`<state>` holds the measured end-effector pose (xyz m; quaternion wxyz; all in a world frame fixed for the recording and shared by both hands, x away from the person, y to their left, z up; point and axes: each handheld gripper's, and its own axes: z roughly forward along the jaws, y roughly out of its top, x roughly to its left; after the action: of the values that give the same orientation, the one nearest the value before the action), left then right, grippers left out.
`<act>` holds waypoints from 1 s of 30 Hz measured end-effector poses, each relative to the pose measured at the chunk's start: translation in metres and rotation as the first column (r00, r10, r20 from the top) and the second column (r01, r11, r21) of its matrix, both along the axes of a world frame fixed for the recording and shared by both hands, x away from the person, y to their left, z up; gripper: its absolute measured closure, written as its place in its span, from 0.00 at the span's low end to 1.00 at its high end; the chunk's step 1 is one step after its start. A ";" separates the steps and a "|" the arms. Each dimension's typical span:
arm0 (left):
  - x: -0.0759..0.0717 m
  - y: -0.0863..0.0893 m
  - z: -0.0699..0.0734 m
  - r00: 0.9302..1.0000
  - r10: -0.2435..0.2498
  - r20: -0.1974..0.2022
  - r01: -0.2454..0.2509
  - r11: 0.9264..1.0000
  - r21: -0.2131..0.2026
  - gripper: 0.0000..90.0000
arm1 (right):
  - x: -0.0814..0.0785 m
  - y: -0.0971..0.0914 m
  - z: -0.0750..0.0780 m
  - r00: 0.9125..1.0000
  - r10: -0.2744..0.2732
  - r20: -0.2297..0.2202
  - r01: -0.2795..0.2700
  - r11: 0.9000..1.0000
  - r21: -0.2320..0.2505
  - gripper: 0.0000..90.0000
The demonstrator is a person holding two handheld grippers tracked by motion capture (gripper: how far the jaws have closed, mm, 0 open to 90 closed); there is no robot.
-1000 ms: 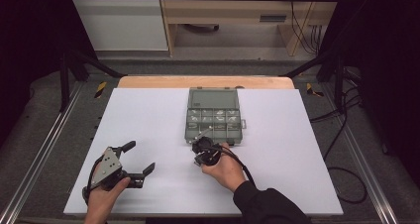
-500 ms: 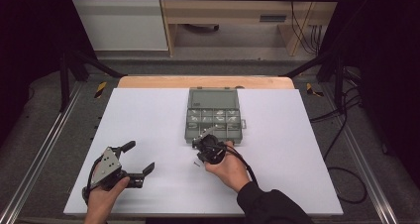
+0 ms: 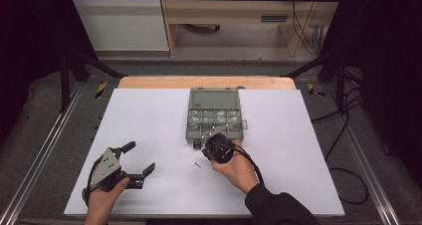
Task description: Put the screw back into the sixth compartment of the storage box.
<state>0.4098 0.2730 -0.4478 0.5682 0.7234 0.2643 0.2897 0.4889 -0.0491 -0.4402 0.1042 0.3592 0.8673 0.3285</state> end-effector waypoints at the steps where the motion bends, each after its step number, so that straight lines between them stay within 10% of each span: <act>1: 0.000 0.000 0.000 1.000 0.000 0.000 0.000 1.000 -0.011 0.03 | 0.000 0.000 0.000 1.000 0.000 0.000 0.000 1.000 0.000 0.98; 30: 0.000 0.001 0.000 1.000 0.001 0.007 0.000 1.000 -0.031 0.03 | -0.004 -0.017 0.011 0.993 -0.034 0.112 0.021 0.994 0.111 0.98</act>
<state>0.4095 0.2743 -0.4473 0.5804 0.7133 0.2668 0.2884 0.4846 -0.0659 -0.4296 0.1382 0.3570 0.8356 0.3939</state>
